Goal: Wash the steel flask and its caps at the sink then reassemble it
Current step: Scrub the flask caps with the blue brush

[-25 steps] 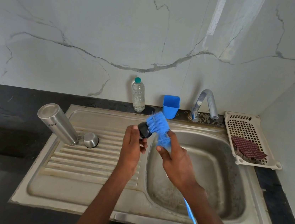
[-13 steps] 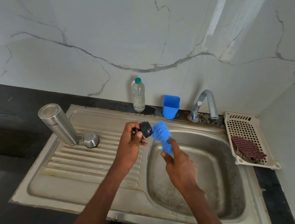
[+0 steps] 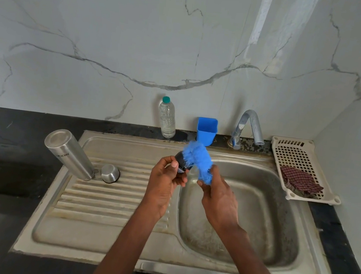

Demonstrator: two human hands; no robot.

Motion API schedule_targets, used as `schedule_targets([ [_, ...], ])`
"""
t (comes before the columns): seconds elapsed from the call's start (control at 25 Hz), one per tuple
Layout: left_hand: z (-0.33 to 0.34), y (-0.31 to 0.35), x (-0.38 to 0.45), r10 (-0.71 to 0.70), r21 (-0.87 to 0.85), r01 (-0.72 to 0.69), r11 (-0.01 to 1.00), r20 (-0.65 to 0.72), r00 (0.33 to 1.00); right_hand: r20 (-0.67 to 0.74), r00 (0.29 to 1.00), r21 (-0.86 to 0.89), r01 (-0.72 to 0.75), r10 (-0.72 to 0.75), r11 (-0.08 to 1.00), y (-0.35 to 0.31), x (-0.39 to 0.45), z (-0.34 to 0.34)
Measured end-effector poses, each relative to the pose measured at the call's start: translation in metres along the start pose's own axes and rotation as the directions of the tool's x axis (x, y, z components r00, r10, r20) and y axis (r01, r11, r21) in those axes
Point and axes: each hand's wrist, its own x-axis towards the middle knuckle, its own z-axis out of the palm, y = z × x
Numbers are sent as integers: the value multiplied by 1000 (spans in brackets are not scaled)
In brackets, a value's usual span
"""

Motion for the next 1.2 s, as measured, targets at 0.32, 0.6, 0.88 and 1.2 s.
schedule_targets([
  [0.32, 5, 3, -5, 87, 258, -83, 963, -3, 996, -7, 1000, -53, 25, -25, 998, 3, -2, 2],
  [0.6, 12, 10, -8, -33, 175, 46, 983, -73, 997, -18, 999, -112, 38, -41, 993, 13, -3, 12],
  [0.88, 13, 30, -3, -282, -108, 281, 954, 5, 959, -134, 980, 28, 149, -144, 988, 8, 3, 10],
  [1.2, 15, 29, -8, -435, -368, 502, 783, 253, 864, -174, 981, 128, 110, -87, 986, 17, -4, 13],
])
